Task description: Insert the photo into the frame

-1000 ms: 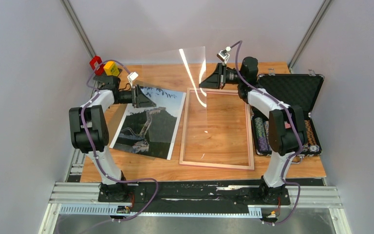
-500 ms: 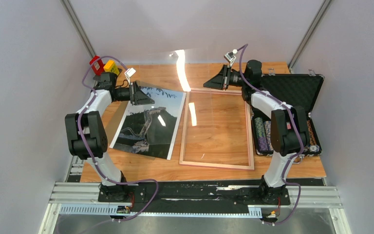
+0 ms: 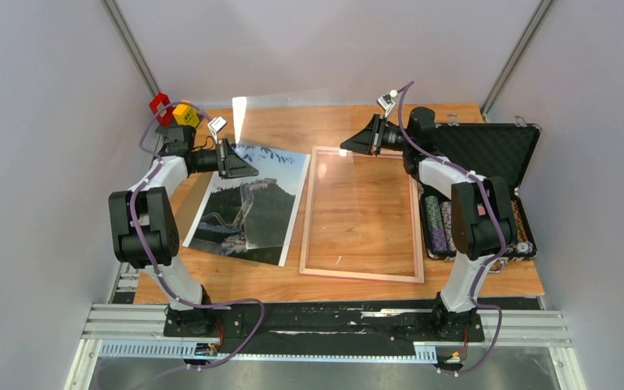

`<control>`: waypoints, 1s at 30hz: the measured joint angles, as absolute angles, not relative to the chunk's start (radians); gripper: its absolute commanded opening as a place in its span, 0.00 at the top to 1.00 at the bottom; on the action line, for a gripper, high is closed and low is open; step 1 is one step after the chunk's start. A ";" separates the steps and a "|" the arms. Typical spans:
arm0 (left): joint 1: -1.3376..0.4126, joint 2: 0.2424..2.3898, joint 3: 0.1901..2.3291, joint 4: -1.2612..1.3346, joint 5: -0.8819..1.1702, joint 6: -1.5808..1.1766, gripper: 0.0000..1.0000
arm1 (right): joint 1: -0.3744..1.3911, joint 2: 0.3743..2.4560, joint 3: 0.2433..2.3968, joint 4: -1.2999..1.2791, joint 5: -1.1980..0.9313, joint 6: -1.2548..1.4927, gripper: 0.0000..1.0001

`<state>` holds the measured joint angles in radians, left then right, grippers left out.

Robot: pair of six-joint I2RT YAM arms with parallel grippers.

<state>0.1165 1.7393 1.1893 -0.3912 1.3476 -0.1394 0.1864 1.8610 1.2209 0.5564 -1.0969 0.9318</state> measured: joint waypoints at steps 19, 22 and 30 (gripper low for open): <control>0.100 1.710 1.183 -0.282 1.296 -0.316 1.00 | 0.182 1.862 1.174 0.462 -0.998 0.845 0.46; 0.089 1.712 1.182 -0.281 1.277 -0.336 1.00 | 0.182 1.862 1.174 0.414 -0.980 0.808 0.39; 0.054 1.772 1.183 -0.253 1.253 -0.411 1.00 | 0.156 1.851 1.171 0.282 -0.942 0.703 0.08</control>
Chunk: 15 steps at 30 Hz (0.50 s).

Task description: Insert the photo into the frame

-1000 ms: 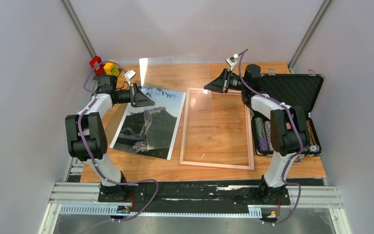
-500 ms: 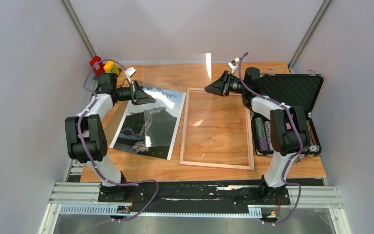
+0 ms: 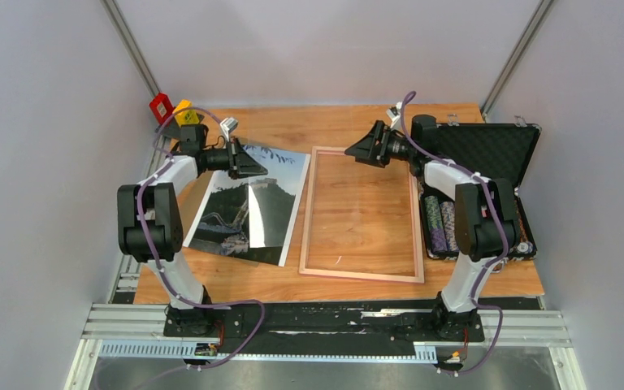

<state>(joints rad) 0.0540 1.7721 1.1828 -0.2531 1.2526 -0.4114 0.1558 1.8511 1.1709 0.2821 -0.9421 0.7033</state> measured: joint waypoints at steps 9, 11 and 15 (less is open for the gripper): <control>0.020 1.800 1.180 -0.152 1.243 -0.556 1.00 | 0.063 1.732 1.206 0.040 -0.885 0.481 0.05; 0.009 1.800 1.172 -0.102 1.243 -0.608 1.00 | 0.062 1.699 1.221 -0.031 -0.848 0.405 0.06; -0.022 1.800 1.152 -0.005 1.248 -0.699 1.00 | 0.065 1.624 1.220 -0.181 -0.739 0.243 0.08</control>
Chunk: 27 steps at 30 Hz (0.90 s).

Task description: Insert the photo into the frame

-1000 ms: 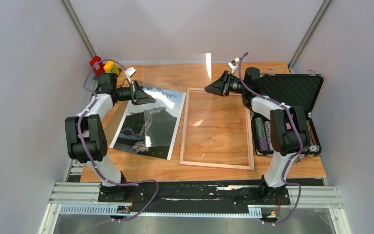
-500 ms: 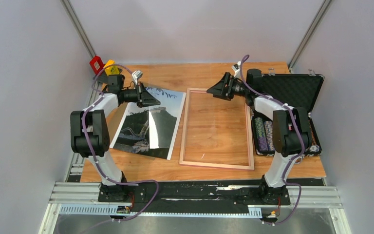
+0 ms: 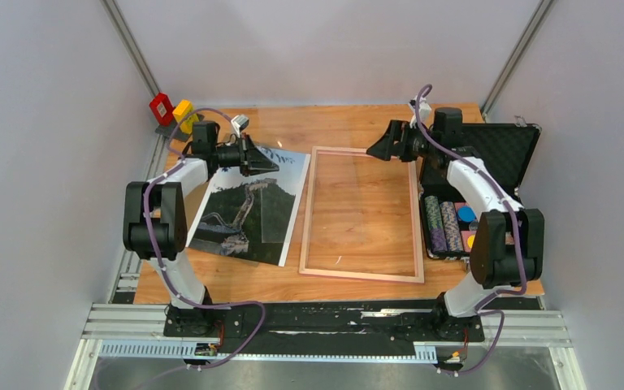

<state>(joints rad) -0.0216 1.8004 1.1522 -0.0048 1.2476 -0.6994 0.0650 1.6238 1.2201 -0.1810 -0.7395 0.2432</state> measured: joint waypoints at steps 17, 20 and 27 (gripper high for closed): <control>-0.014 1.660 1.205 -0.098 1.255 -0.674 1.00 | 0.146 1.534 1.103 -0.340 -0.497 -0.060 0.15; 0.031 1.631 1.250 -0.170 1.253 -0.631 1.00 | 0.184 1.538 1.100 -0.336 -0.490 -0.092 0.17; 0.175 1.588 1.374 -0.342 1.237 -0.533 1.00 | 0.284 1.622 1.100 -0.299 -0.447 -0.160 0.19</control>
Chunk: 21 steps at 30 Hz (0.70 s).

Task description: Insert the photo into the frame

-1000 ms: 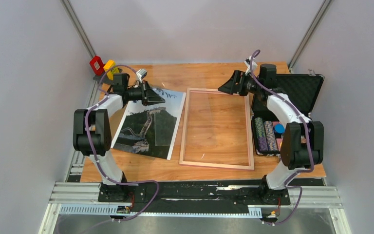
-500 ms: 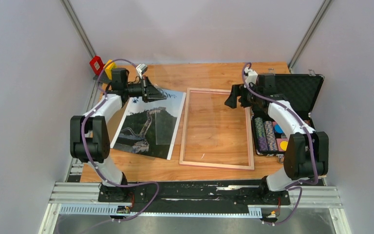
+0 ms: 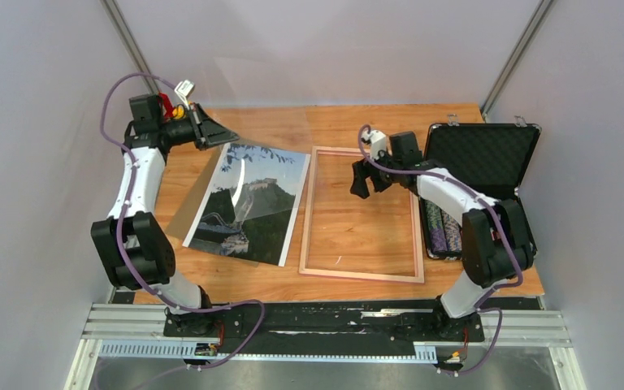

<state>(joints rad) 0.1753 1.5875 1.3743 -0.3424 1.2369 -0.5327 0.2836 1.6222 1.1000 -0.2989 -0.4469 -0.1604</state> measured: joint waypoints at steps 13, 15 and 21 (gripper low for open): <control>0.350 1.565 1.507 -0.539 1.198 -0.439 1.00 | 0.550 1.952 1.298 -0.266 -0.341 -0.232 0.20; 0.376 1.565 1.528 -0.569 1.195 -0.420 1.00 | 0.571 1.999 1.340 -0.261 -0.327 -0.239 0.21; 0.447 1.564 1.592 -0.659 1.194 -0.356 1.00 | 0.588 2.088 1.433 -0.263 -0.315 -0.256 0.21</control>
<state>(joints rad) 0.4465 1.5642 1.5921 -0.6590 1.1942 -0.3561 0.5884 2.0876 1.4334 -0.2626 -0.3153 -0.2562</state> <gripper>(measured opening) 0.008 0.795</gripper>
